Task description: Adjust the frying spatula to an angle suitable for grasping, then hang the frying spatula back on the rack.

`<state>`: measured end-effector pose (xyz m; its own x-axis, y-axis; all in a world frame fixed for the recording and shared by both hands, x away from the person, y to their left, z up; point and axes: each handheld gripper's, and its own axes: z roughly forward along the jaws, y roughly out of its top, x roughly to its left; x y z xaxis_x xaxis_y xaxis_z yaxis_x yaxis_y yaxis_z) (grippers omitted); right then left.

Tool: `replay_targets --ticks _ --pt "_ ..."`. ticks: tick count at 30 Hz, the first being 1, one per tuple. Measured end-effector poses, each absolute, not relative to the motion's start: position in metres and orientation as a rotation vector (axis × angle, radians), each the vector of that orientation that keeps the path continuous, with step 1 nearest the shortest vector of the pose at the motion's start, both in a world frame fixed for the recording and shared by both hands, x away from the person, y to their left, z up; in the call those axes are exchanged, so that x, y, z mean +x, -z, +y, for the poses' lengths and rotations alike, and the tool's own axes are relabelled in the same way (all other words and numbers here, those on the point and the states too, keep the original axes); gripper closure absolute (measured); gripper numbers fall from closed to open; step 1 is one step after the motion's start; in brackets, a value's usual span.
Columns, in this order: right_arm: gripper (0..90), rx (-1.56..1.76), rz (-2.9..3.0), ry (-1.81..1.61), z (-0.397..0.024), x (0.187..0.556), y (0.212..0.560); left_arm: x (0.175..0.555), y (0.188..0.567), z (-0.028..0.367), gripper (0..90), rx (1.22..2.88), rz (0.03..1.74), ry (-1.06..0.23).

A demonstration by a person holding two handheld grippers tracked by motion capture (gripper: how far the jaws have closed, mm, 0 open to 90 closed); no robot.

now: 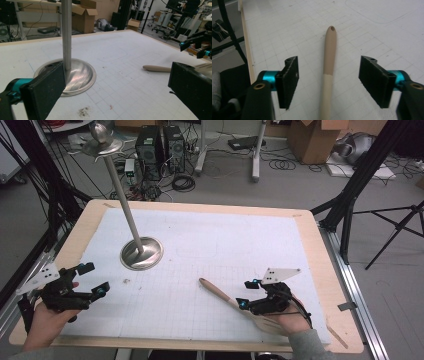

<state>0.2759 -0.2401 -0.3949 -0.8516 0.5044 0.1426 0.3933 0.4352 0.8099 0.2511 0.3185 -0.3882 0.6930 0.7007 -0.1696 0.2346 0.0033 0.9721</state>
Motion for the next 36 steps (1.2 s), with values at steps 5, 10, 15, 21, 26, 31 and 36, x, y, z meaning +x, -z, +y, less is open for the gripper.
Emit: replay_targets --ticks 5,10,15,21,26,31,36 --pt "17.7 0.781 2.552 -1.379 -0.247 0.277 0.395 0.252 0.389 0.318 1.9 1.568 0.788 -0.424" --pt "17.3 0.792 2.554 -1.343 -0.252 0.278 0.397 0.250 0.389 0.319 1.9 1.564 0.792 -0.428" --pt "17.3 0.796 2.564 -1.329 -0.254 0.280 0.400 0.250 0.389 0.318 1.9 1.572 0.794 -0.429" --pt "17.3 0.786 2.575 -1.327 -0.251 0.280 0.401 0.248 0.389 0.319 1.9 1.569 0.791 -0.434" --pt "17.3 0.787 2.584 -1.310 -0.251 0.283 0.403 0.249 0.390 0.320 1.9 1.570 0.797 -0.427" --pt "17.3 0.775 2.596 -1.285 -0.249 0.284 0.404 0.249 0.390 0.320 1.9 1.570 0.796 -0.430" --pt "17.5 0.731 2.635 -1.226 -0.245 0.285 0.407 0.247 0.390 0.321 1.9 1.570 0.803 -0.437"
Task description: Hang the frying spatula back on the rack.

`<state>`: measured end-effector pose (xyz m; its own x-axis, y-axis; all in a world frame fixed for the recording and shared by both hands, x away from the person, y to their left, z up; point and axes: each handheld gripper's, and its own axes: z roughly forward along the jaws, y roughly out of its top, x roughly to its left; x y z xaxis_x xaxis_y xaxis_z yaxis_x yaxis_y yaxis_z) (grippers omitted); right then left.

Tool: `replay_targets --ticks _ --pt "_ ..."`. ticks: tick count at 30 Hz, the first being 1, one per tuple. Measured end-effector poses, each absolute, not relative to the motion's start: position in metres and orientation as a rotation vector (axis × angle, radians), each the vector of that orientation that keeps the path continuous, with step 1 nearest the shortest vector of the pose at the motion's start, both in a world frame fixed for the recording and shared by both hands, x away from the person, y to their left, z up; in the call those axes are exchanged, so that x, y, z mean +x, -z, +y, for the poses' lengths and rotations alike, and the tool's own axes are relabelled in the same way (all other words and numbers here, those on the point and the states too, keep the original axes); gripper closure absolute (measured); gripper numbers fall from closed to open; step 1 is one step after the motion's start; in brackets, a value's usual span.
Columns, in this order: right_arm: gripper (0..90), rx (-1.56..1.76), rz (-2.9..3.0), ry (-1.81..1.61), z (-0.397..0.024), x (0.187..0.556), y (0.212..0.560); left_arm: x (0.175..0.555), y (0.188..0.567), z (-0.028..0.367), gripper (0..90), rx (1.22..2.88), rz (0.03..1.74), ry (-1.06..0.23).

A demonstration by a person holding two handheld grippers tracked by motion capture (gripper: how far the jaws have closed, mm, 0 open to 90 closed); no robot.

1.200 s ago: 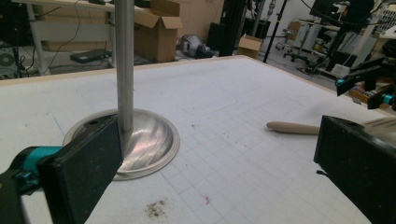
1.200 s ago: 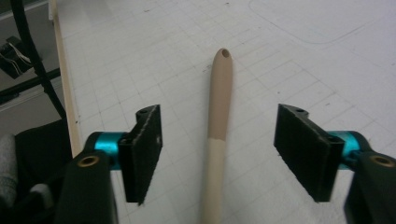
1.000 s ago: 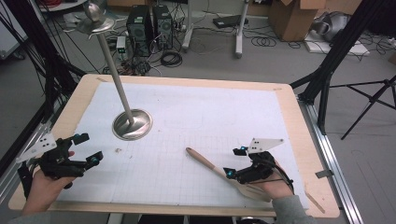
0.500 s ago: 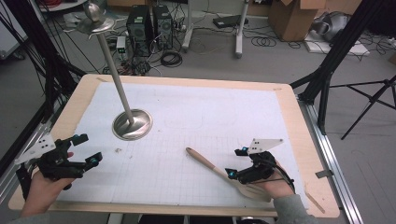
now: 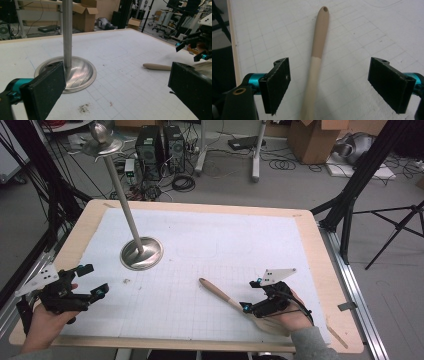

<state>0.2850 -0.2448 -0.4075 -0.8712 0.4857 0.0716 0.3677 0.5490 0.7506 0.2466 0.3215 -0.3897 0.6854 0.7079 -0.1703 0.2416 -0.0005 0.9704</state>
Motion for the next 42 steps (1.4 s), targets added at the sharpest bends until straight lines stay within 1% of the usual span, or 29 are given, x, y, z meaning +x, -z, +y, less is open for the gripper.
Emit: replay_targets --ticks 4,13,14,23,37,39,42 --pt "17.7 0.686 2.678 -1.144 -0.240 0.286 0.412 0.246 0.390 0.322 1.9 1.568 0.807 -0.440" --pt "18.3 0.692 2.701 -1.122 -0.238 0.287 0.416 0.247 0.390 0.323 1.9 1.570 0.809 -0.440" --pt "20.5 0.694 2.720 -1.104 -0.237 0.287 0.418 0.247 0.390 0.323 1.9 1.571 0.811 -0.440" --pt "20.9 0.684 2.762 -1.079 -0.234 0.287 0.422 0.247 0.391 0.321 1.9 1.575 0.810 -0.435" --pt "27.5 0.685 2.828 -1.070 -0.229 0.287 0.427 0.247 0.391 0.322 1.9 1.575 0.808 -0.439" --pt "31.6 0.671 2.844 -1.062 -0.228 0.287 0.427 0.247 0.391 0.322 1.9 1.579 0.808 -0.439" --pt "35.0 0.684 2.858 -1.070 -0.228 0.287 0.427 0.247 0.391 0.322 1.9 1.579 0.808 -0.439"
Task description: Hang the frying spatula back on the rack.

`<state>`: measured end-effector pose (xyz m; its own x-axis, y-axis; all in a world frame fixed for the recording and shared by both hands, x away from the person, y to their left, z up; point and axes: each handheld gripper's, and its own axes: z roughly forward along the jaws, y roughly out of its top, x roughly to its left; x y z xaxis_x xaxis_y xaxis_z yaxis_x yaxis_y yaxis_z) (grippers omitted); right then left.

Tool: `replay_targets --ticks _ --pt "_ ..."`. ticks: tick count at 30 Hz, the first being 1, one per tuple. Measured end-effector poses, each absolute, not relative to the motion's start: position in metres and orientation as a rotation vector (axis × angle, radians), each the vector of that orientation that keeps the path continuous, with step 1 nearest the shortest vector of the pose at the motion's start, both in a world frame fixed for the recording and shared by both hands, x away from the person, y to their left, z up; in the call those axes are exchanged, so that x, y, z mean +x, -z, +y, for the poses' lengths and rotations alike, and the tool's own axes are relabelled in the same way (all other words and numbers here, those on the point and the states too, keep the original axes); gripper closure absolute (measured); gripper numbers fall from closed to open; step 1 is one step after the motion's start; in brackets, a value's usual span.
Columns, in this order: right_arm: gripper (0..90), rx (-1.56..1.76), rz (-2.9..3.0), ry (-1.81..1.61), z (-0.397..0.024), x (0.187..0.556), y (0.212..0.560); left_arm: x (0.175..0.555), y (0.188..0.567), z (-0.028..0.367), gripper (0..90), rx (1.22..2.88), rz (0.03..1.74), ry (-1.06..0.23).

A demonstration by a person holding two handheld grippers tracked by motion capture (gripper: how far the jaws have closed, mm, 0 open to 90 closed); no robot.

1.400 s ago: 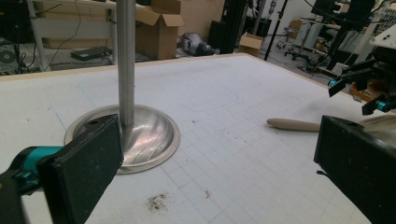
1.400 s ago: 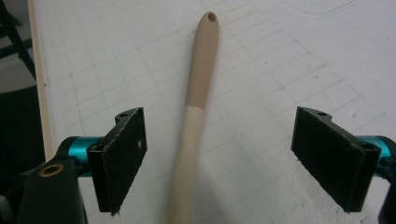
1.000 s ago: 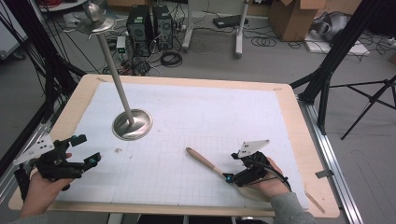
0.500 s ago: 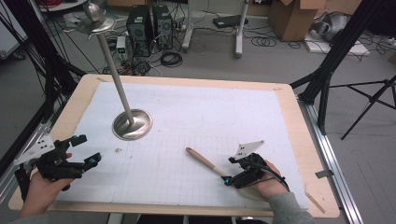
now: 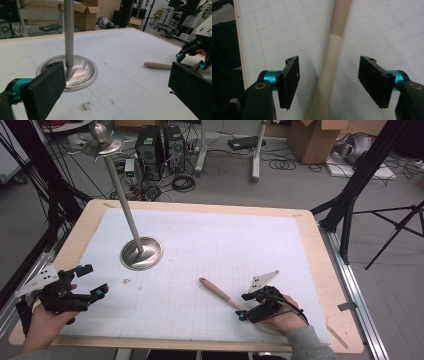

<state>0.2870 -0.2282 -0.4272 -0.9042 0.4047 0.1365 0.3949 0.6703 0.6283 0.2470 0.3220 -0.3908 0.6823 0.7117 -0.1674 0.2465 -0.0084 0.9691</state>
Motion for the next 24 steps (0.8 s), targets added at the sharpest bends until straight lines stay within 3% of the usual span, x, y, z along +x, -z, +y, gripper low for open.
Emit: replay_targets --ticks 24 --pt "54.3 0.679 2.888 -1.009 -0.2240 0.2845 0.4291 0.2470 0.3920 0.3219 1.9 1.579 0.813 -0.436"
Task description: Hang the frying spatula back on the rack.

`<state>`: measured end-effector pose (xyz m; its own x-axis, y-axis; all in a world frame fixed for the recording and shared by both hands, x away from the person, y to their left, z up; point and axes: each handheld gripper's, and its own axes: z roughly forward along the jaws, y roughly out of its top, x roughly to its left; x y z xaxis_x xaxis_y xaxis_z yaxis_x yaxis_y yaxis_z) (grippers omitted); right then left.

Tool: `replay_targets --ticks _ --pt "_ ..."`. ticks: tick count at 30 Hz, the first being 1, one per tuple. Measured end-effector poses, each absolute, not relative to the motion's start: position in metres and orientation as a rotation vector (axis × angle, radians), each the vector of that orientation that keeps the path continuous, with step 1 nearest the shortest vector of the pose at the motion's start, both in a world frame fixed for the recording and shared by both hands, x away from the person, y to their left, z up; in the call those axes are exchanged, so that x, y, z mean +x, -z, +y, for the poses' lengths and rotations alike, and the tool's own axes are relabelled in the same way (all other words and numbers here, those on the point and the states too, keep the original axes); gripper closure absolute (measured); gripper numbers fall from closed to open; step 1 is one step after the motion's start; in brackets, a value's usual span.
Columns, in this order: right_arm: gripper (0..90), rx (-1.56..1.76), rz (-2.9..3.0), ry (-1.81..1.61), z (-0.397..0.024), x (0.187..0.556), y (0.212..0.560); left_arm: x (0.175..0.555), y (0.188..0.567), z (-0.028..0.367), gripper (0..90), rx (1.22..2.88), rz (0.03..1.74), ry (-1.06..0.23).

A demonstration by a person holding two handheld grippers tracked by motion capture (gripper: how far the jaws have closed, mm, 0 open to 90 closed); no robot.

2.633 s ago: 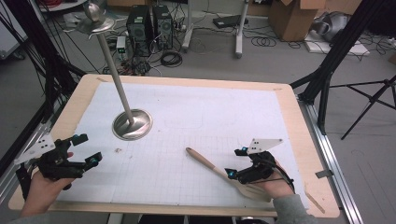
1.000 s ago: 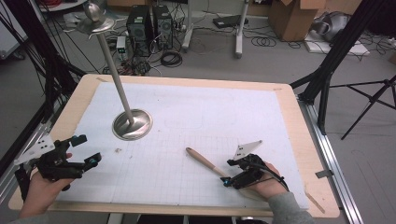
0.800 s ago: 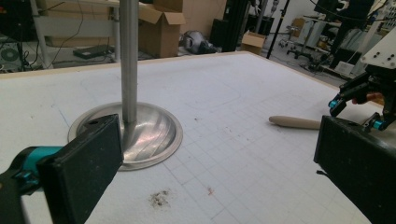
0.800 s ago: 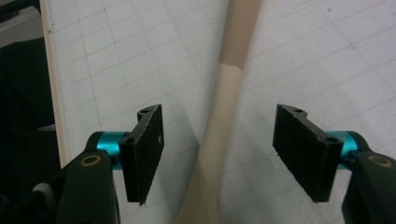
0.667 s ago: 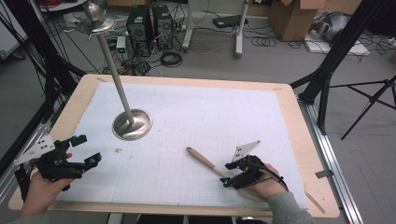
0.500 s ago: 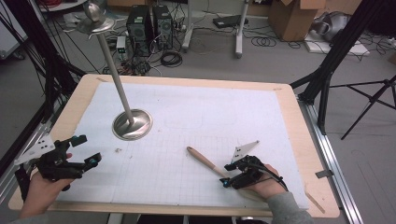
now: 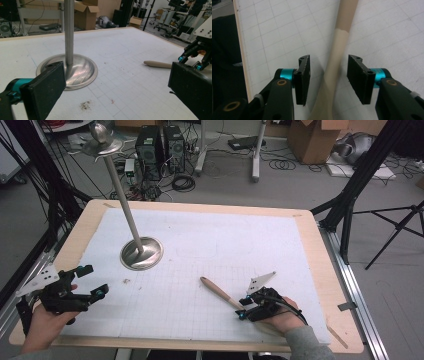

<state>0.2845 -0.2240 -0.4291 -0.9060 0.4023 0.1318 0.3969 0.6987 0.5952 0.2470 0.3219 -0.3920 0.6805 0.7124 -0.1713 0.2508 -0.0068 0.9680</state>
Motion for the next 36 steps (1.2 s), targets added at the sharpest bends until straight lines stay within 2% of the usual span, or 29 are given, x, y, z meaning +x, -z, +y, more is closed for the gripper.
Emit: replay_targets --ticks 21,36 --pt "72.2 0.702 2.831 -0.934 -0.222 0.275 0.427 0.247 0.392 0.323 1.9 1.577 0.819 -0.439" --pt "73.7 0.655 2.825 -0.918 -0.220 0.270 0.429 0.247 0.393 0.322 1.9 1.580 0.820 -0.436"
